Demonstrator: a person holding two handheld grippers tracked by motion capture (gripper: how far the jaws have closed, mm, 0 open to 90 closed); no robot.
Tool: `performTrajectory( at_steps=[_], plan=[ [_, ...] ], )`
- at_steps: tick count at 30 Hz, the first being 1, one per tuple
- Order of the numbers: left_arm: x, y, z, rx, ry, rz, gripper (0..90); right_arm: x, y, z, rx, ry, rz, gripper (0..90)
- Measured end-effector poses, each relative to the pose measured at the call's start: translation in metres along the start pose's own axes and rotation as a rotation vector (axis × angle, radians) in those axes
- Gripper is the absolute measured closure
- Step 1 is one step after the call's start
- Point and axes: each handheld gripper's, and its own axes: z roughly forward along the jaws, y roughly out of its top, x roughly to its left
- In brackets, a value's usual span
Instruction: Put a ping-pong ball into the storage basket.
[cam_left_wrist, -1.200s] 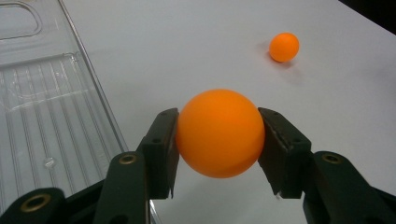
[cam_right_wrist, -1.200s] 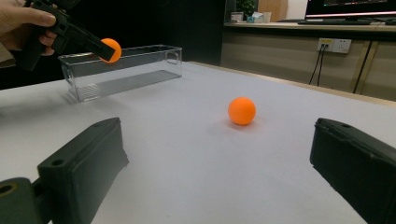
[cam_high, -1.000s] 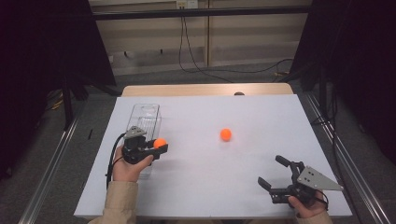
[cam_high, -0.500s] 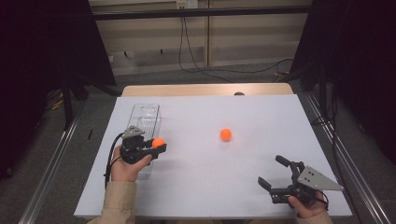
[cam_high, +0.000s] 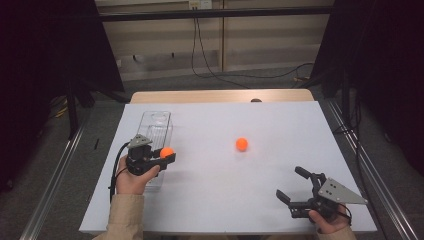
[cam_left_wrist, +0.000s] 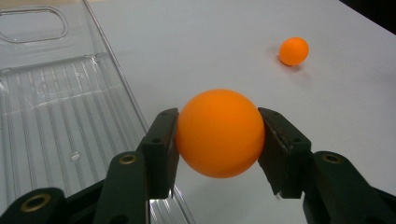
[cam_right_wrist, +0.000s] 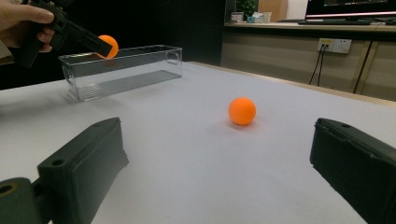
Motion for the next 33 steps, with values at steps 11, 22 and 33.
performTrajectory(
  at_steps=[11, 22, 33],
  plan=[
    [0.0035, 0.0000, -0.0046, -0.006, 0.008, -0.005, 50.9, -0.0001, 0.0000, 0.0000, 0.000, 0.000, 0.000, 2.3],
    [0.0070, -0.0006, -0.0077, -0.012, 0.023, -0.012, 50.9, 0.0000, 0.0000, 0.0001, 0.000, 0.000, -0.002, 2.4],
    [0.0098, -0.0010, -0.0101, -0.016, 0.034, -0.015, 50.9, -0.0001, 0.0001, -0.0001, -0.001, -0.001, -0.002, 2.4]
  ],
)
